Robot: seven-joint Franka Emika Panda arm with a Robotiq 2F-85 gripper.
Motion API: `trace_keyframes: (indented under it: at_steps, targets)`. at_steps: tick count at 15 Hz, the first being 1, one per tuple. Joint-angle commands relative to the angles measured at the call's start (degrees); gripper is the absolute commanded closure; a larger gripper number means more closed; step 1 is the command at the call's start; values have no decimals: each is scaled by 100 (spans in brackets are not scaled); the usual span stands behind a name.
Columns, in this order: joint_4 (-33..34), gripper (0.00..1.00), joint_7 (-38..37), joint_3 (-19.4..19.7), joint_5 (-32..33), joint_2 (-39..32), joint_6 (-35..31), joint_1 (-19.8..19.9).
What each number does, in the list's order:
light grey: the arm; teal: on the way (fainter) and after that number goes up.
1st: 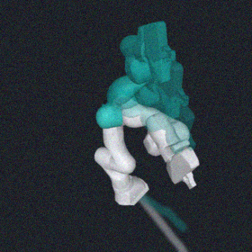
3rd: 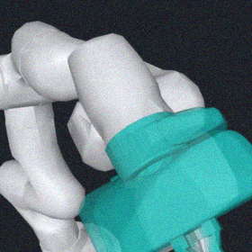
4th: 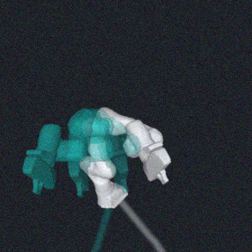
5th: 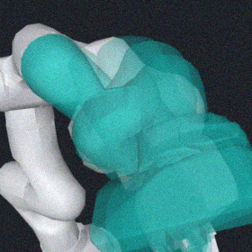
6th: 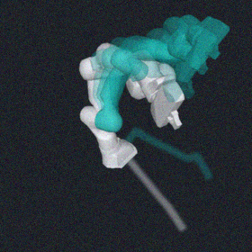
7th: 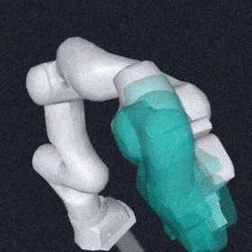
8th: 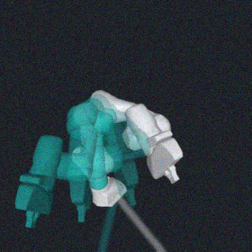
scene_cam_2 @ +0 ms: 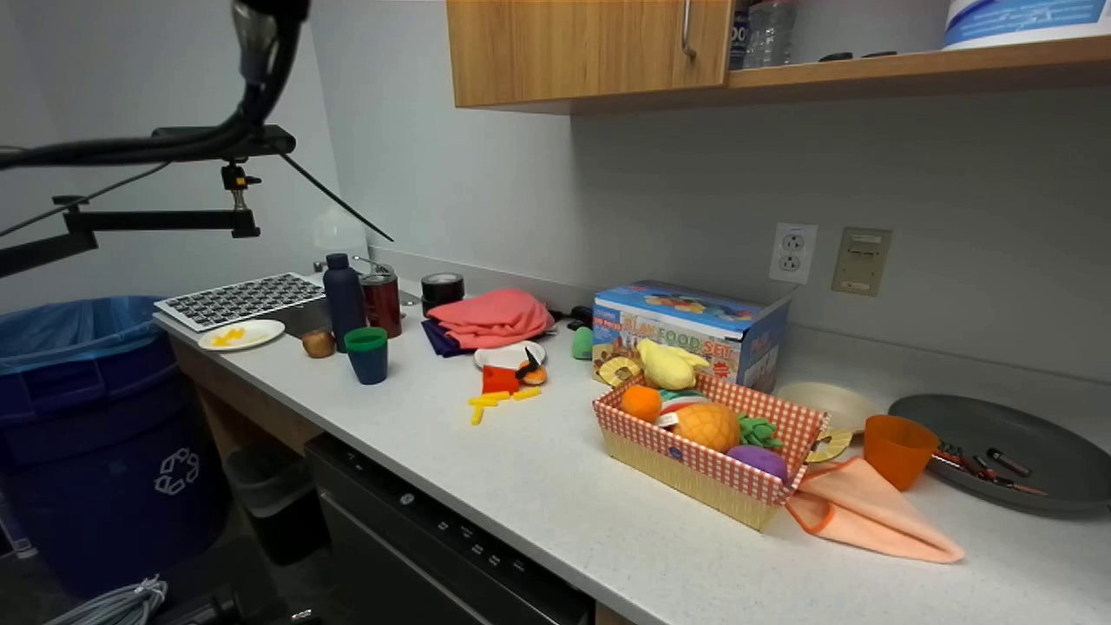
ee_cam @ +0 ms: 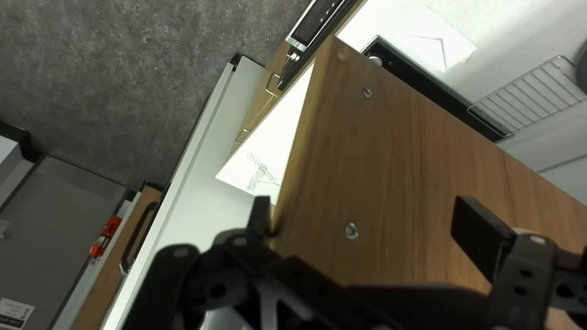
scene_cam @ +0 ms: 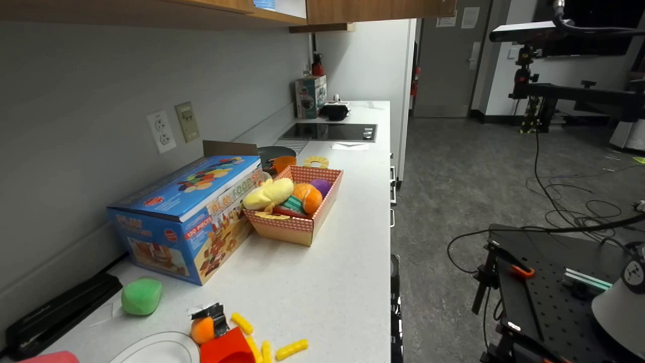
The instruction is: Close the right door of the top cabinet
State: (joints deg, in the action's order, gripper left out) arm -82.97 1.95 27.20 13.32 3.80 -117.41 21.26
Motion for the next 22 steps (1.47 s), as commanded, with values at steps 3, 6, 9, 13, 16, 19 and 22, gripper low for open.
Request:
trace_keyframes:
  at_steps: [3,6,9,13,16,19,22]
  targets:
    - [-12,0,445,-74,-858,84,393,20]
    - [3,0,799,-32,-1391,192,828,23]
    - [105,0,1287,65,-1885,235,1367,8]
    - [263,0,1858,210,-2501,232,2153,-13]
    - [397,0,2320,318,-2946,176,2762,-8]
    - [515,0,2890,399,-3352,84,3401,8]
    - [682,0,3514,440,-3575,-51,4039,50]
